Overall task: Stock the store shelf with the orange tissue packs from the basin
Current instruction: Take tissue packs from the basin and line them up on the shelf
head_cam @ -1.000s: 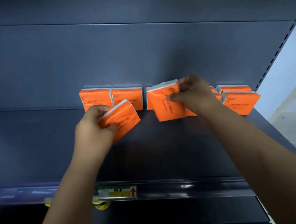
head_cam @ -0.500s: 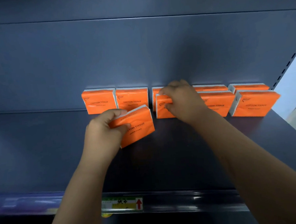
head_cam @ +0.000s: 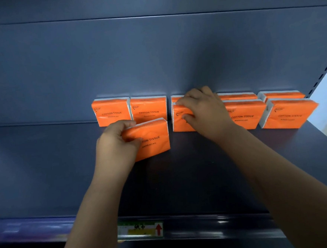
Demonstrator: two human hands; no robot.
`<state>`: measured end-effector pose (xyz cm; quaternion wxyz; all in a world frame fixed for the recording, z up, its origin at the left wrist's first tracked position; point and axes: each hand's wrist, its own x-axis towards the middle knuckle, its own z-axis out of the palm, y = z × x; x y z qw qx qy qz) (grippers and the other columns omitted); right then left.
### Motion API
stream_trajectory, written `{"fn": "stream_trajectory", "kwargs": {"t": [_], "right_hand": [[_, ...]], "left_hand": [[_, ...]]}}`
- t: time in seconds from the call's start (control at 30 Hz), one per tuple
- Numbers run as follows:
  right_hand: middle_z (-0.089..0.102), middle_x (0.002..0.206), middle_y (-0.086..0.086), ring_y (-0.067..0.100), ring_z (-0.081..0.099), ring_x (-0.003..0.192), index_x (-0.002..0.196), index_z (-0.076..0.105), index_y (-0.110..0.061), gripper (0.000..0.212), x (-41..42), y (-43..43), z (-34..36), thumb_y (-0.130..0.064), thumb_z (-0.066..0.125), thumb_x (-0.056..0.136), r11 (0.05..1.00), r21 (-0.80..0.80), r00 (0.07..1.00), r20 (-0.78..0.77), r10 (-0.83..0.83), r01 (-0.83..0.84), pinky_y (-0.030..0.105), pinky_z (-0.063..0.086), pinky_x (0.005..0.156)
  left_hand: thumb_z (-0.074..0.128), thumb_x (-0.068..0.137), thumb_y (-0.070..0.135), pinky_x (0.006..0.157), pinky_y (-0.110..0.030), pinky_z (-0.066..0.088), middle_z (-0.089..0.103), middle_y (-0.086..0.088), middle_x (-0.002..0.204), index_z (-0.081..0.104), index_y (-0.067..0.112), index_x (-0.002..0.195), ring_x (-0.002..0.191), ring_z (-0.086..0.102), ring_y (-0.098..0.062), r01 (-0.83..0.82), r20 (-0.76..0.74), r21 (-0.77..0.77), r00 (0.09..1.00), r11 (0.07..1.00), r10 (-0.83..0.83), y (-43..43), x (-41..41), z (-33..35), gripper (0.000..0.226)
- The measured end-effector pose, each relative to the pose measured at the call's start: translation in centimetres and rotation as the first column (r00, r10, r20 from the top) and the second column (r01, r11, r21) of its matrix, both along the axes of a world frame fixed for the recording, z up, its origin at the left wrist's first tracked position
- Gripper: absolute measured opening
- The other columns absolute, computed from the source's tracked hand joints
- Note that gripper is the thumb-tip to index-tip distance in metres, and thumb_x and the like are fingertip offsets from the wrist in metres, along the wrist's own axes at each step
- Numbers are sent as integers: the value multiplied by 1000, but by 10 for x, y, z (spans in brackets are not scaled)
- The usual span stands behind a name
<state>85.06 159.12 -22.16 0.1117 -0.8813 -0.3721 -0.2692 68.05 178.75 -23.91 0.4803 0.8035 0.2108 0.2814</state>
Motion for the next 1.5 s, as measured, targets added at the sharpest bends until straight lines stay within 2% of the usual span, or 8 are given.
{"fn": "stream_trajectory", "kwargs": {"t": [0.23, 0.4, 0.53, 0.73, 1.0, 1.2, 1.37, 1.5], "right_hand": [[63, 121, 1, 30, 50, 117, 124, 68, -21, 45, -8, 4, 3, -26, 76, 80, 999, -31, 1000, 21, 9, -8, 46, 48, 93], [62, 129, -11, 21, 44, 127, 137, 63, -28, 61, -36, 24, 18, -27, 67, 76, 962, -77, 963, -82, 255, -261, 35, 30, 98], [67, 119, -13, 18, 49, 119, 134, 66, -28, 61, -50, 39, 14, -29, 62, 73, 940, -107, 937, -174, 304, -325, 35, 34, 99], [69, 111, -6, 22, 53, 111, 132, 67, -28, 50, -43, 47, 10, -36, 75, 84, 970, -50, 960, -166, 225, -236, 41, 43, 95], [70, 106, -3, 27, 54, 109, 119, 67, -23, 44, -29, 55, -3, -24, 78, 77, 999, -48, 998, 61, 22, -19, 40, 38, 87], [63, 117, -1, 28, 51, 117, 118, 69, -21, 34, -25, 62, -10, -22, 71, 84, 996, -50, 993, 96, -67, 72, 41, 38, 95], [61, 119, 0, 29, 50, 118, 120, 69, -20, 34, -23, 68, -9, -23, 70, 86, 994, -70, 993, 87, -74, 80, 43, 39, 97], [61, 120, 0, 28, 50, 120, 122, 66, -20, 36, -24, 67, -6, -27, 67, 87, 988, -129, 994, 78, -75, 85, 43, 37, 102]], "left_hand": [[76, 81, 2, 82, -33, 56, 66, 5, 112, 59, 42, 99, 99, 65, -12, -35, 0, -6, 999, 999, 35, 5, -2, -4, 47], [76, 80, 1, 79, -26, 52, 64, 19, 97, 68, 39, 108, 90, 65, -10, -57, 26, 14, 998, 998, 57, 5, -1, -5, 47], [74, 81, -1, 84, -22, 50, 63, 13, 103, 69, 31, 120, 96, 65, -14, -105, 74, 78, 992, 991, 100, 10, 2, -8, 50], [79, 84, 9, 91, -42, 58, 71, 2, 100, 64, 18, 105, 94, 70, -12, -129, 91, -112, 986, 985, 140, 9, 13, -12, 28], [71, 94, 3, 80, -10, 52, 66, 5, 113, 60, 21, 130, 90, 63, 7, 44, 106, -234, 994, 971, -20, 4, 29, -12, 42], [70, 95, 8, 102, -38, 55, 66, 14, 121, 59, 20, 134, 113, 65, -11, 71, 97, -312, 994, 947, -43, 1, 41, -14, 42], [68, 97, 9, 84, -11, 50, 59, 26, 108, 53, 20, 145, 94, 61, 11, 50, 92, -316, 996, 948, -22, 3, 47, -15, 51], [66, 98, 11, 88, -16, 50, 57, 27, 108, 52, 22, 146, 96, 59, 8, 18, 72, -278, 997, 960, 2, 4, 48, -17, 51]]}}
